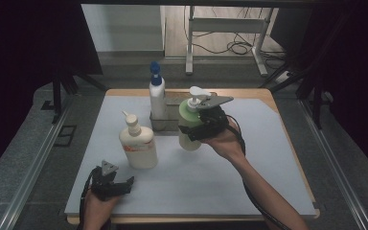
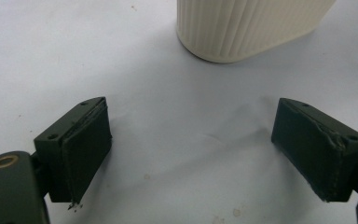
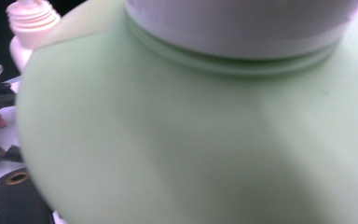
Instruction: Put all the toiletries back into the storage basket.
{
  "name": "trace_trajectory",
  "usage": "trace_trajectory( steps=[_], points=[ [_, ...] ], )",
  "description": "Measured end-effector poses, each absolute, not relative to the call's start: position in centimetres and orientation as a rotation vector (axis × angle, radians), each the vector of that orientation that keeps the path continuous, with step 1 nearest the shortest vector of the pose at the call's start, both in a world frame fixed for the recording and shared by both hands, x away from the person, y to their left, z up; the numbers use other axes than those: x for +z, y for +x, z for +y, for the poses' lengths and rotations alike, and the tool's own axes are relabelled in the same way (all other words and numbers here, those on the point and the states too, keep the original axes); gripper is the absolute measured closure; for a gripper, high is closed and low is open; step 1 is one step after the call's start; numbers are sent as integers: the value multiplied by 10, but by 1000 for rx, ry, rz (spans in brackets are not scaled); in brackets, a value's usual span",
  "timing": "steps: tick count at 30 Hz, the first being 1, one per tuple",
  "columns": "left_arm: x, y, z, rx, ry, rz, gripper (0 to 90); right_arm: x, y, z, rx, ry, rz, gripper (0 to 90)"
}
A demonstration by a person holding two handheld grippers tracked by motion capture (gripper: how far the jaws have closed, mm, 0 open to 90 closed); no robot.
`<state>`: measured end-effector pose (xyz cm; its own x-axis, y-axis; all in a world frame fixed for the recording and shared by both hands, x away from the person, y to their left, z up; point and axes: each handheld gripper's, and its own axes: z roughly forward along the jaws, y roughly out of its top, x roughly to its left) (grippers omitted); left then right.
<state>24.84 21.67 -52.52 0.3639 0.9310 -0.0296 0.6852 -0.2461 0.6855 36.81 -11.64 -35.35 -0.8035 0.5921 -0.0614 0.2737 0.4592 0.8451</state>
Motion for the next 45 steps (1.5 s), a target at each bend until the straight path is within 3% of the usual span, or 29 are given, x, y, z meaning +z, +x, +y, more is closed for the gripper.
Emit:
trace_trajectory(
  steps=[45],
  points=[
    [-525,248,217,518,2016,1395,115,-328,436,-98,1218,864,2256,122]
  ],
)
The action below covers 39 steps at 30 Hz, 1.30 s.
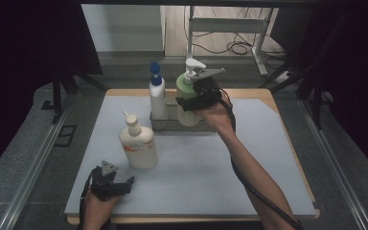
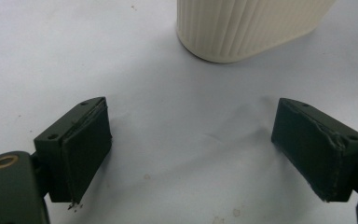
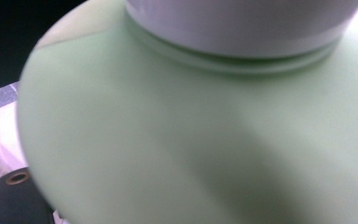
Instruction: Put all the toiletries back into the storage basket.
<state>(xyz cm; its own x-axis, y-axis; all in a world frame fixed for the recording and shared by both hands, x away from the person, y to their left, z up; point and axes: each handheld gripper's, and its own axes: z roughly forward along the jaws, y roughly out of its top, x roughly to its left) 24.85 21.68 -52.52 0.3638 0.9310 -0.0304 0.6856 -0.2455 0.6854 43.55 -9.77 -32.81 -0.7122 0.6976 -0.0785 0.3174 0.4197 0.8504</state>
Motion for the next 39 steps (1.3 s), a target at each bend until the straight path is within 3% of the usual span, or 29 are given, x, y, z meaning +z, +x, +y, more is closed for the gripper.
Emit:
trace_trajectory(
  steps=[39],
  points=[
    [-525,248,217,515,2016,1400,115,-350,484,-80,1151,932,2204,123]
  ],
)
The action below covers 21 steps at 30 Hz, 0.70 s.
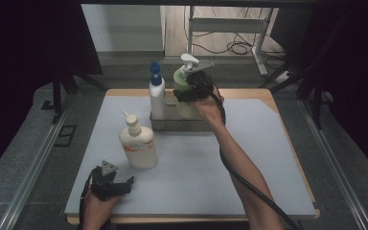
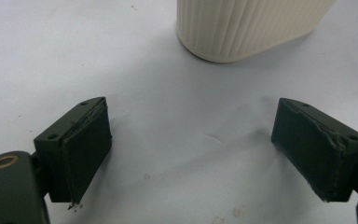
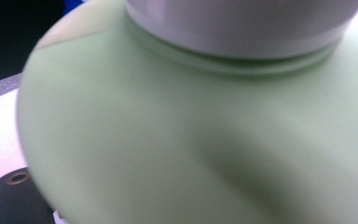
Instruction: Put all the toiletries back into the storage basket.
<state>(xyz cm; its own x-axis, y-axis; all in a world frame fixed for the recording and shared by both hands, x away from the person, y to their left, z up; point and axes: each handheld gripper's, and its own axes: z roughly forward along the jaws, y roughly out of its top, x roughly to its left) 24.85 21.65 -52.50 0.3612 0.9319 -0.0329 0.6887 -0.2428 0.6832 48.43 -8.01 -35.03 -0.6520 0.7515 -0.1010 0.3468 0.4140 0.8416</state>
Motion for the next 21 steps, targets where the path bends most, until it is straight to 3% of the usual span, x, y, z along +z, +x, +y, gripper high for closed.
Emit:
trace_trajectory(
  steps=[21],
  points=[
    [-525,248,217,515,2019,1399,115,-377,494,-74,1111,973,2273,122]
  ],
)
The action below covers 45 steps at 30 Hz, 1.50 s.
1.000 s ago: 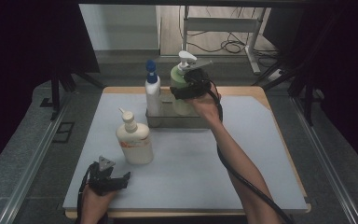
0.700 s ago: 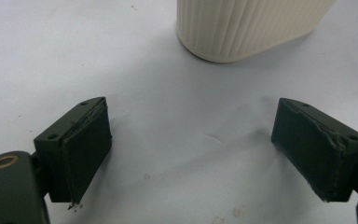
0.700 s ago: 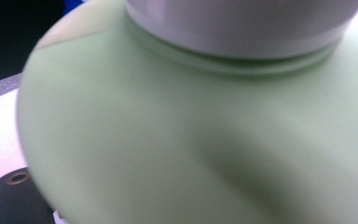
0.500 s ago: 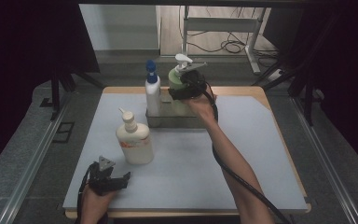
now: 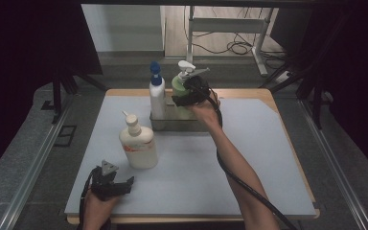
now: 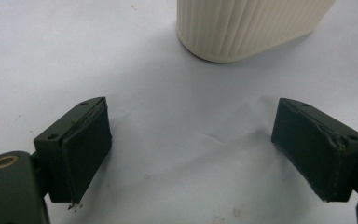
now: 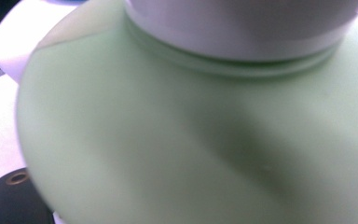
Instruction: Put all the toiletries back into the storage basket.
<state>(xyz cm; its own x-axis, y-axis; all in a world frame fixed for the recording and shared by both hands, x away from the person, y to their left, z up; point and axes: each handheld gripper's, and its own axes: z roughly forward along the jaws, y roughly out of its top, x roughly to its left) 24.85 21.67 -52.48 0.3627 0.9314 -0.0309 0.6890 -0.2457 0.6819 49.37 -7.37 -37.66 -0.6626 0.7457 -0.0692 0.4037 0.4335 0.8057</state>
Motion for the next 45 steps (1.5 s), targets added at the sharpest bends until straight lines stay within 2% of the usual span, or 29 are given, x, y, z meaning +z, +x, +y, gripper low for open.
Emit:
trace_trajectory(
  steps=[30,45],
  points=[
    [-525,248,217,516,2020,1397,116,-411,499,-65,1056,1015,2343,123],
    [-525,248,217,516,2020,1397,115,-416,504,-72,1096,1075,2334,115]
  ],
)
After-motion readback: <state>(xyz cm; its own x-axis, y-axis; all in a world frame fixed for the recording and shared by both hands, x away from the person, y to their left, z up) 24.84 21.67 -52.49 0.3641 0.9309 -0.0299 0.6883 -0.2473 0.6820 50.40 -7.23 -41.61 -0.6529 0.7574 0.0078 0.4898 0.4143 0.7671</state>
